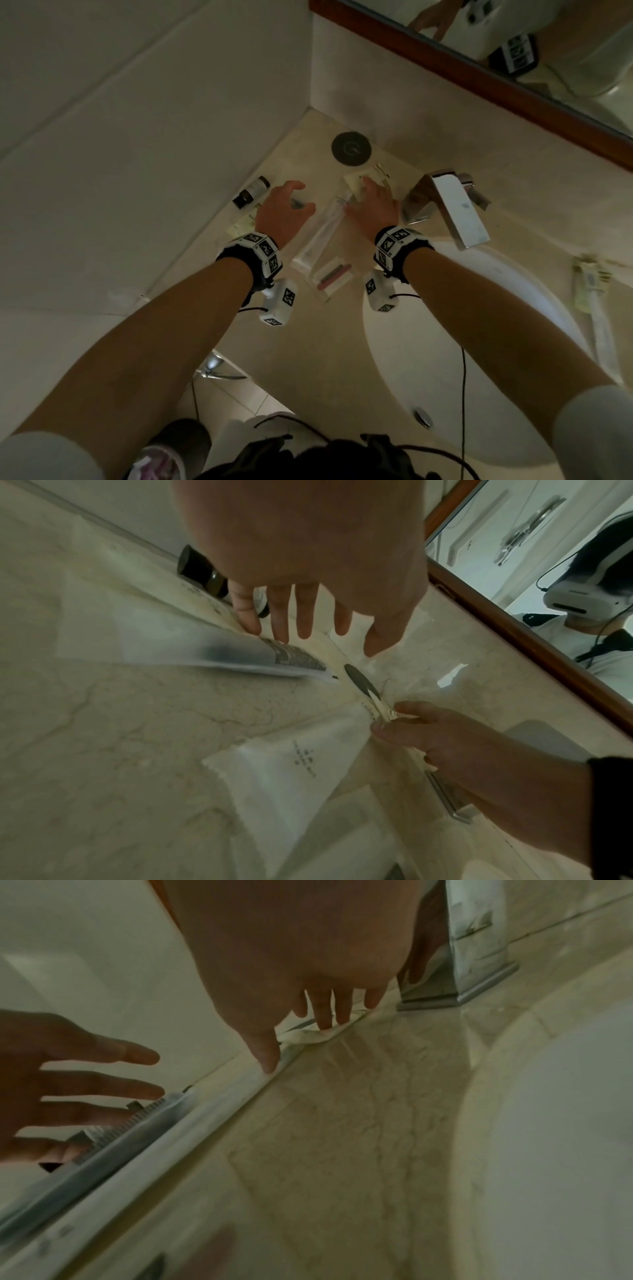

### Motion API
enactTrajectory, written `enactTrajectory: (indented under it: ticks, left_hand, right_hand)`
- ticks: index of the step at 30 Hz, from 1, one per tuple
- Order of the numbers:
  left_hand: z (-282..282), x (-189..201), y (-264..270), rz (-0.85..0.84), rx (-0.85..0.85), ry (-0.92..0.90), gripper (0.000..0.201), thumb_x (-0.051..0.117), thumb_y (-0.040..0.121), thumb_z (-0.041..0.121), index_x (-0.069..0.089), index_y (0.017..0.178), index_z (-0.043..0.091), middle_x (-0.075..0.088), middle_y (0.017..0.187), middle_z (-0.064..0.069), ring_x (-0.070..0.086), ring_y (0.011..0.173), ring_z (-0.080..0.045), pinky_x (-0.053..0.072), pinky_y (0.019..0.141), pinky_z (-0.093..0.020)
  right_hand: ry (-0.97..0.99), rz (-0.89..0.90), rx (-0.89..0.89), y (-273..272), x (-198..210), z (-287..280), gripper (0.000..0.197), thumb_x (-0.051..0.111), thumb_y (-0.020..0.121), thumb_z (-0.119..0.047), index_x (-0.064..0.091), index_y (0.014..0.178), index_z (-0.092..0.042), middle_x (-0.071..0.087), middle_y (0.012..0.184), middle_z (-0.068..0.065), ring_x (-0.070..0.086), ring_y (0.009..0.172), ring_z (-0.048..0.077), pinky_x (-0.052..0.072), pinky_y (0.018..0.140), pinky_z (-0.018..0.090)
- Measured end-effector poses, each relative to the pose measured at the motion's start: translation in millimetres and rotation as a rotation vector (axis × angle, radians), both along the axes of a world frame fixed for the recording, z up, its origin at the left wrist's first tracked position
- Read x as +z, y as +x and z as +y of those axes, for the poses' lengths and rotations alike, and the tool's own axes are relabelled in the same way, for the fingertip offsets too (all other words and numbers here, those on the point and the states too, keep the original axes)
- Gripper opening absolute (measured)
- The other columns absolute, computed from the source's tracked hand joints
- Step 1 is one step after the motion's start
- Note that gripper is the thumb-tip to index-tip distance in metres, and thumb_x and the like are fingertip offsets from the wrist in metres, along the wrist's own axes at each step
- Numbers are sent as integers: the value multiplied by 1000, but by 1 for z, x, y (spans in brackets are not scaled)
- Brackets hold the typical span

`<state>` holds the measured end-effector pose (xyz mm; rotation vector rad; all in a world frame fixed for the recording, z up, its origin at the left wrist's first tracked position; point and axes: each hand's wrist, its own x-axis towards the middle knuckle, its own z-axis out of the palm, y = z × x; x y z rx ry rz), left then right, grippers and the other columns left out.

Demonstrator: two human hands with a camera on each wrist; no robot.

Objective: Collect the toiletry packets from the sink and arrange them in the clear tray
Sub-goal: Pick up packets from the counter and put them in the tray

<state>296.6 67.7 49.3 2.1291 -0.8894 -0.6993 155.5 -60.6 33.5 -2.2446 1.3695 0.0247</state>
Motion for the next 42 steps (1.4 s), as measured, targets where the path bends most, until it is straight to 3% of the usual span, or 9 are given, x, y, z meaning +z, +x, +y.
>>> enactTrajectory:
  ticks: [8,16,19,24,27,30,33,36,42]
  left_hand:
    - [2,-1,-1,-4,-27,25,39,66,81,31,56,118,27,52,101,3,55,84,-14,48,81,-31]
    - [5,4,0,34,-51,32,36,66,83,30,57,117,26,57,100,1,55,87,-13,44,80,-26]
    - [6,7,-2,68,-43,-5,35,66,84,26,58,118,23,59,112,-1,57,95,-15,46,85,-28]
    - [-1,13,-9,212,10,-120,36,63,87,32,56,122,26,58,118,2,58,110,-18,49,97,-41]
    - [-8,22,-15,289,6,-150,46,63,88,34,49,132,30,56,119,2,56,113,-20,51,95,-41]
    - [-15,26,-18,332,9,-146,58,62,88,36,40,141,28,54,127,2,53,117,-16,49,97,-36]
    - [-18,26,-22,331,-34,-115,31,63,88,32,59,116,20,65,106,2,60,102,-19,49,91,-36]
    - [-15,27,-24,396,-16,-114,7,66,86,23,65,83,16,68,85,-5,64,83,-23,53,82,-45]
    - [-2,27,-29,416,18,-117,25,71,83,21,69,93,-1,71,92,-16,66,79,-24,55,77,-39]
  right_hand:
    - [-164,147,78,0,-2,-7,45,44,96,-37,44,132,-10,48,136,13,44,126,32,29,106,48]
    - [-167,130,5,3,5,-5,38,41,96,-22,50,128,-5,50,135,16,44,126,33,31,107,45]
    - [-193,45,-68,1,8,-1,31,39,96,-17,52,121,-5,55,127,16,48,120,33,34,100,42]
    - [-325,-225,-101,-2,31,4,23,36,100,-20,53,108,-8,66,94,13,60,86,31,44,78,39]
    - [-132,-439,-114,-4,49,8,21,39,100,-20,52,111,-9,62,85,8,57,75,25,45,68,36]
    - [58,-580,-118,-6,60,16,16,45,97,-19,56,106,-13,66,88,8,61,78,24,49,71,35]
    - [216,-692,-136,-6,65,25,9,49,95,-14,58,96,-14,69,89,9,65,78,22,53,73,31]
    - [317,-779,-210,-9,66,31,11,50,95,-11,56,86,-14,65,84,6,60,67,14,49,59,18]
    - [520,-708,-286,-15,57,43,13,59,92,-17,65,97,-6,68,83,8,60,67,16,47,63,25]
